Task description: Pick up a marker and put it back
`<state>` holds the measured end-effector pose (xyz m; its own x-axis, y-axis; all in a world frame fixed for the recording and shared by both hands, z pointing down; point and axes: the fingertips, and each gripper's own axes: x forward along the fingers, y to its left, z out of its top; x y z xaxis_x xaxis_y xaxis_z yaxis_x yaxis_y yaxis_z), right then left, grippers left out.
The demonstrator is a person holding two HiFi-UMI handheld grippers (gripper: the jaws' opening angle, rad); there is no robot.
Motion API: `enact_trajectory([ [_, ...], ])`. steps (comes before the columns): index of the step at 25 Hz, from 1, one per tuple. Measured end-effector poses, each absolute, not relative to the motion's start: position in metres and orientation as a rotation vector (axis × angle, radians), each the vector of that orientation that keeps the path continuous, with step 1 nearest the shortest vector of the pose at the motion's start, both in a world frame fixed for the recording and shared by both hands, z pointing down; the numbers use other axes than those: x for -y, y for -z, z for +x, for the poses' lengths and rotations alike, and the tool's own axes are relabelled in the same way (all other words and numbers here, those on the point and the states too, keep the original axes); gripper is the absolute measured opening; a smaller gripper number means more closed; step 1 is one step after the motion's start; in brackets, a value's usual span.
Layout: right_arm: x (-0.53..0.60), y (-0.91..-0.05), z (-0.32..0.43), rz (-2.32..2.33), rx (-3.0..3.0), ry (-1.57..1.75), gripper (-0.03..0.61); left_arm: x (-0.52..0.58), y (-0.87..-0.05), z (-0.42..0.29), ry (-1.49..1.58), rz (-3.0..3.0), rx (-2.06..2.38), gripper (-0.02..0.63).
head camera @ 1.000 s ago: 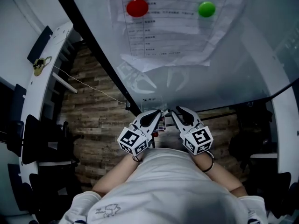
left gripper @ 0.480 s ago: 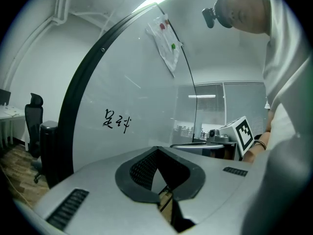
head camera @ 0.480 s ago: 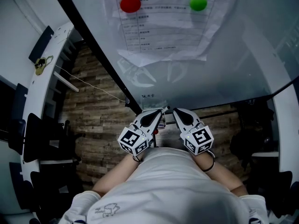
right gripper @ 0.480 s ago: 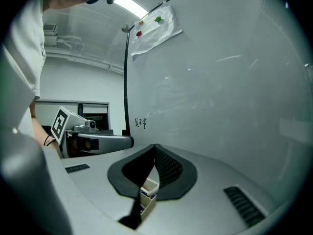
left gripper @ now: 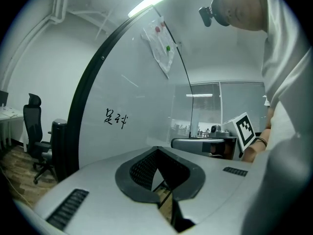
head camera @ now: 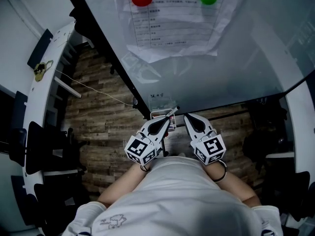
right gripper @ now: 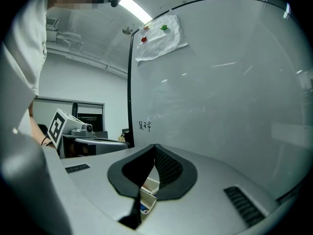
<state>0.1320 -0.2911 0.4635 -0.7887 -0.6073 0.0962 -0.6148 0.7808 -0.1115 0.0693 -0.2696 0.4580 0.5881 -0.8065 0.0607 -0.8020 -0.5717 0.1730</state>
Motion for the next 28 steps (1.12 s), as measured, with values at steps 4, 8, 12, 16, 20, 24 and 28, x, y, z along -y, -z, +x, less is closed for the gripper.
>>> enact_trajectory([
  [4,0.274,-0.465,0.128,1.035,2.902,-0.221,0.011,0.255,-0.458,0.061,0.035,2.643,1.348,0.006],
  [8,0.251,-0.465,0.117,1.054,2.887,-0.236,0.011,0.234,-0.457,0.051,0.04,2.645,1.322,0.006],
  [12,0.221,-0.465,0.1,1.077,2.878,-0.234,0.011,0.206,-0.454,0.036,0.042,2.664,1.3,0.006],
  [16,0.184,-0.46,0.074,1.093,2.887,-0.221,0.011,0.168,-0.452,0.012,0.046,2.674,1.284,0.006],
  [20,0.135,-0.463,0.045,1.088,2.885,-0.224,0.011,0.124,-0.456,-0.02,0.039,2.66,1.289,0.006],
  [24,0.085,-0.47,0.018,1.091,2.884,-0.227,0.011,0.077,-0.458,-0.045,0.034,2.677,1.268,0.006],
  [28,0.039,-0.472,-0.004,1.105,2.875,-0.236,0.011,0.035,-0.46,-0.065,0.032,2.685,1.242,0.006],
])
